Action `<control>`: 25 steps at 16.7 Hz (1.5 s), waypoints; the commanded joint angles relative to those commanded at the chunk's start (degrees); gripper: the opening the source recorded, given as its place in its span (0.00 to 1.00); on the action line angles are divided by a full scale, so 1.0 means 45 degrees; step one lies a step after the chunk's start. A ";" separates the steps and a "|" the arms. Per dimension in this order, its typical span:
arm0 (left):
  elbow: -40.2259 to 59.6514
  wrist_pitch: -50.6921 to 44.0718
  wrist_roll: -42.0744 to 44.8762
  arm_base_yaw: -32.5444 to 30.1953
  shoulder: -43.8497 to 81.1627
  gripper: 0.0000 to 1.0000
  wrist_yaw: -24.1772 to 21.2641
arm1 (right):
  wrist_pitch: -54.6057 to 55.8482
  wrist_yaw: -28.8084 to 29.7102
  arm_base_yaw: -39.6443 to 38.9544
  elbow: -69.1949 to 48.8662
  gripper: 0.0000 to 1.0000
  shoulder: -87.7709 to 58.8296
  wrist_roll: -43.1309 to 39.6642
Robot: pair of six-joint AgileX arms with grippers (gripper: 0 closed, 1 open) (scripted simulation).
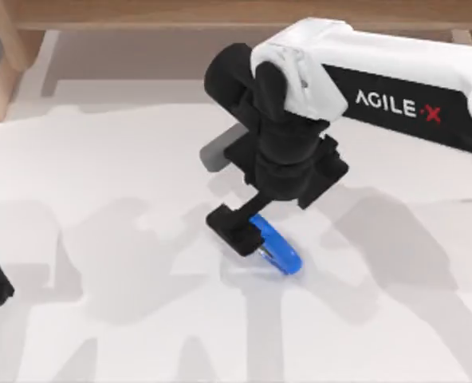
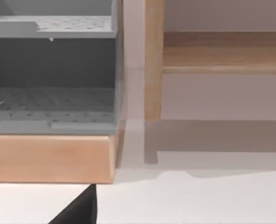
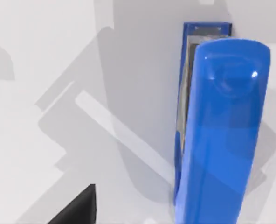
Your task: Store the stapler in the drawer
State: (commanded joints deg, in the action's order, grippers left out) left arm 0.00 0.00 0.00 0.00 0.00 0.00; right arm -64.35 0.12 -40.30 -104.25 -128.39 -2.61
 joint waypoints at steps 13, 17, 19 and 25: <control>0.0000 0.0000 0.0000 0.0000 0.0000 1.00 0.0000 | 0.1860 -0.0013 -0.0075 0.1066 1.00 -0.0944 0.0011; 0.0000 0.0000 0.0000 0.0000 0.0000 1.00 0.0000 | 0.1943 -0.0013 -0.0080 0.1133 1.00 -0.0991 0.0014; 0.0000 0.0000 0.0000 0.0000 0.0000 1.00 0.0000 | 0.1943 -0.0013 -0.0080 0.1133 0.85 -0.0991 0.0014; 0.0000 0.0000 0.0000 0.0000 0.0000 1.00 0.0000 | 0.1943 -0.0013 -0.0080 0.1133 0.40 -0.0991 0.0014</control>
State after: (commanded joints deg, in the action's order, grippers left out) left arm 0.00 0.00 0.00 0.00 0.00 0.00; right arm -55.61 0.06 -40.66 -99.15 -132.85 -2.55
